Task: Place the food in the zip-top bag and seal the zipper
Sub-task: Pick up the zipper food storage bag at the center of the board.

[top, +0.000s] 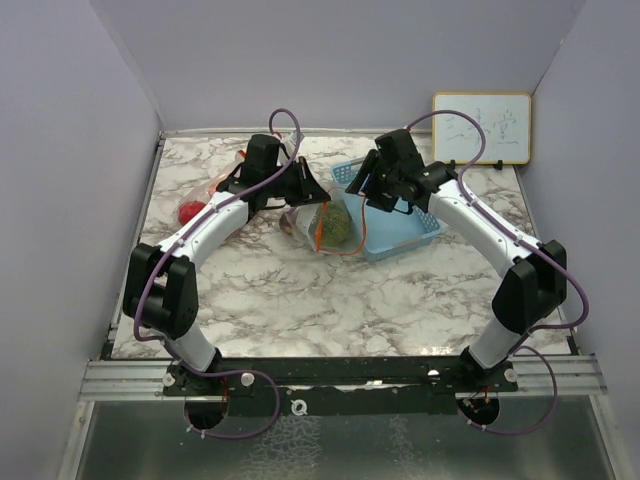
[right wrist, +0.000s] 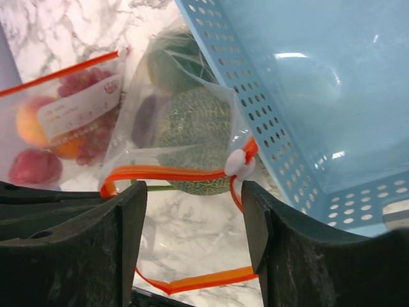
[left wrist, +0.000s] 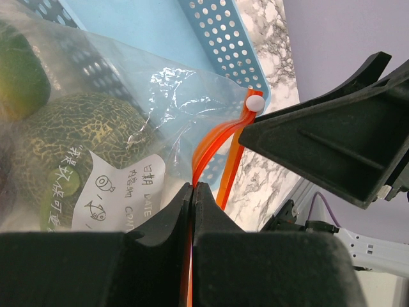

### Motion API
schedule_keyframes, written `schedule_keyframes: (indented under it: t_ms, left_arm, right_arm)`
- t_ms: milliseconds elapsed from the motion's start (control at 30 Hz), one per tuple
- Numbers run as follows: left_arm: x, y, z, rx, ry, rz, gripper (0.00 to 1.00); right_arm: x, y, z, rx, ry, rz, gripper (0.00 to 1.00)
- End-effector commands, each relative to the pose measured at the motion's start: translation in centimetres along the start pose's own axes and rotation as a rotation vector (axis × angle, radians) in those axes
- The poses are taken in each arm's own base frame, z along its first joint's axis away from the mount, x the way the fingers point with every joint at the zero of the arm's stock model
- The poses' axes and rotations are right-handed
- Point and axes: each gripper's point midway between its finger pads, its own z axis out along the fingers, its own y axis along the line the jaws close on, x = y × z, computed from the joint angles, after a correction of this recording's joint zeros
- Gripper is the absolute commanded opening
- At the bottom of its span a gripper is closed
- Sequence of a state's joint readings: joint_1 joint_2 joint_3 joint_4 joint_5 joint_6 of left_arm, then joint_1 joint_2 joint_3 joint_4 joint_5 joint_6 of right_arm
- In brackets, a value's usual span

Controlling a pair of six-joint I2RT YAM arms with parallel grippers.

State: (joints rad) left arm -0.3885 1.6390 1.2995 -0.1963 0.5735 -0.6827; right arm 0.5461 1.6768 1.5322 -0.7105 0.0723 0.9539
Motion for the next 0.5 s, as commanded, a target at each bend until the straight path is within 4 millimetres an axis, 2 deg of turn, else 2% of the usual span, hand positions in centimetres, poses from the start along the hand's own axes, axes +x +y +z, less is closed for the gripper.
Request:
schedule_keyframes:
  t_ms: [0, 100, 300, 467]
  left_arm:
    - [-0.6, -1.6, -0.3, 0.047, -0.008, 0.039, 0.0]
    - [-0.5, -1.5, -0.3, 0.046, -0.007, 0.036, 0.0]
    - [-0.3, -1.7, -0.6, 0.049, -0.008, 0.038, 0.0]
    - [0.0, -1.8, -0.9, 0.054, -0.006, 0.037, 0.0]
  right_arm:
    - [-1.8, 2.1, -1.0, -0.086, -0.078, 0.106, 0.59]
    - [-2.1, 1.5, -1.1, -0.079, -0.119, 0.135, 0.59]
    - [-0.7, 0.1, 0.4, -0.023, -0.072, 0.16, 0.59]
    - [-1.8, 0.4, 0.5, -0.04, -0.133, 0.201, 0.59]
